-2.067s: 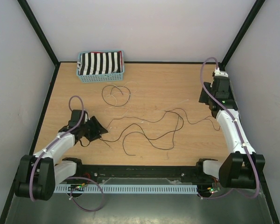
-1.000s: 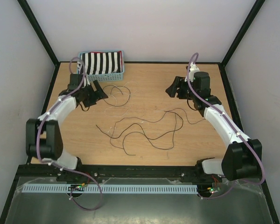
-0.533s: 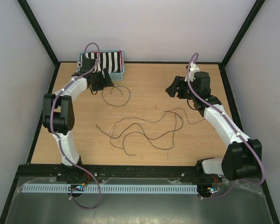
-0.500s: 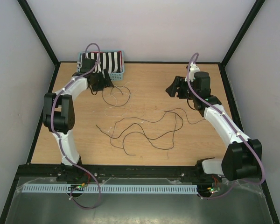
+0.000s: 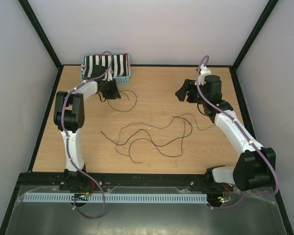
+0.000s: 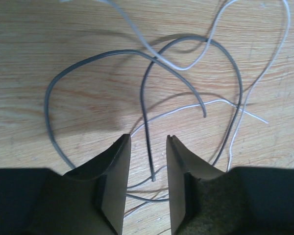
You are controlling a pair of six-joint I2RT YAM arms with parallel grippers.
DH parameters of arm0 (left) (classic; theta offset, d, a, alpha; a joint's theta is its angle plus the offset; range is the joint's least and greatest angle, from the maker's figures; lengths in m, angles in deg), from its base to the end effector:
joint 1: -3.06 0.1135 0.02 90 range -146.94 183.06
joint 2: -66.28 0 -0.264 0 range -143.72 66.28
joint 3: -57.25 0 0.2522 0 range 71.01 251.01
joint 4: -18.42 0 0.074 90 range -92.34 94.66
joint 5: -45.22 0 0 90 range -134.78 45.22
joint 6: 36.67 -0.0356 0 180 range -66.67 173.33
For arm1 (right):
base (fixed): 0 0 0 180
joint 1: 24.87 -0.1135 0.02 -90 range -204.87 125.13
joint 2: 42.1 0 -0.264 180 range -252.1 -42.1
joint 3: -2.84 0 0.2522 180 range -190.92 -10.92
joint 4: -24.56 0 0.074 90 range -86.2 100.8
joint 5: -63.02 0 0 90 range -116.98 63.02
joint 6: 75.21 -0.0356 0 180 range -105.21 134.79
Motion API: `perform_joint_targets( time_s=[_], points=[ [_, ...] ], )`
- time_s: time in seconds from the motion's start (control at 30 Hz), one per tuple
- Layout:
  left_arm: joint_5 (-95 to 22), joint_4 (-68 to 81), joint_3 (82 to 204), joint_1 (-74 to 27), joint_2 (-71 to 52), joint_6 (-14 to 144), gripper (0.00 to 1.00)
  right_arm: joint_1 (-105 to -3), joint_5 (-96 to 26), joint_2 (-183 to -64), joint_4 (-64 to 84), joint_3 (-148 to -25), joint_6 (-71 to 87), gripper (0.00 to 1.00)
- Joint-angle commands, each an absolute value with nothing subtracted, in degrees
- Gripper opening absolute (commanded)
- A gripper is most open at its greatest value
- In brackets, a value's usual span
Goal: Zip-tie the wires
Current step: Pick up the cable at the center of the board.
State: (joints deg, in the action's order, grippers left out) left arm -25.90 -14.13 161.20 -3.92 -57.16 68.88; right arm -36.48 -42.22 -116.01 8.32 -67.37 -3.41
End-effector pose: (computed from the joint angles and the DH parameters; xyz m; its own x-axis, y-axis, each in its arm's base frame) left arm 0.4646 -0.0685 0.1648 -0.8377 -0.1530 -0.5242 0.0913 0.9072 -0.4107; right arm 0.2923 0.0696 0.3139 -0.4536 0.2145 -0.8650 -0.3101 0.8720 0.3788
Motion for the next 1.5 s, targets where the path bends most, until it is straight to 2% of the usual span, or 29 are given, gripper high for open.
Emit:
perform_joint_targets(
  time_s=[0.0,0.17,0.2,0.47,0.73,1.07,1.47],
  points=[
    [-24.03,-13.87,163.34,-4.92,-57.56,67.08,0.30,-36.64,-40.92,-114.22,9.13,-67.09,-2.53,0.78],
    [-24.71,-13.86,162.50,-4.77,-54.21,64.95,0.01,-36.65,-41.23,-114.34,9.17,-67.18,-2.89,0.78],
    [-24.73,-13.80,162.12,-4.76,-52.96,64.13,0.00,-36.64,-41.46,-114.43,9.29,-67.17,-3.14,0.78],
    [-24.40,-14.51,159.95,-3.97,-37.39,61.38,0.00,-36.61,-44.56,-115.47,10.74,-66.89,-5.06,0.78],
    [-16.65,-14.52,160.98,-3.97,-22.92,65.22,0.00,-37.09,-52.63,-116.78,17.54,-65.77,-9.28,0.79],
    [-7.71,-14.58,158.96,-5.60,-14.86,68.02,0.00,-39.02,-65.42,-116.32,33.68,-67.96,-19.33,0.85],
    [-4.87,-14.61,149.31,-11.38,-9.57,66.67,0.00,-43.64,-68.88,-115.26,35.01,-73.57,-21.86,0.88]
  ],
)
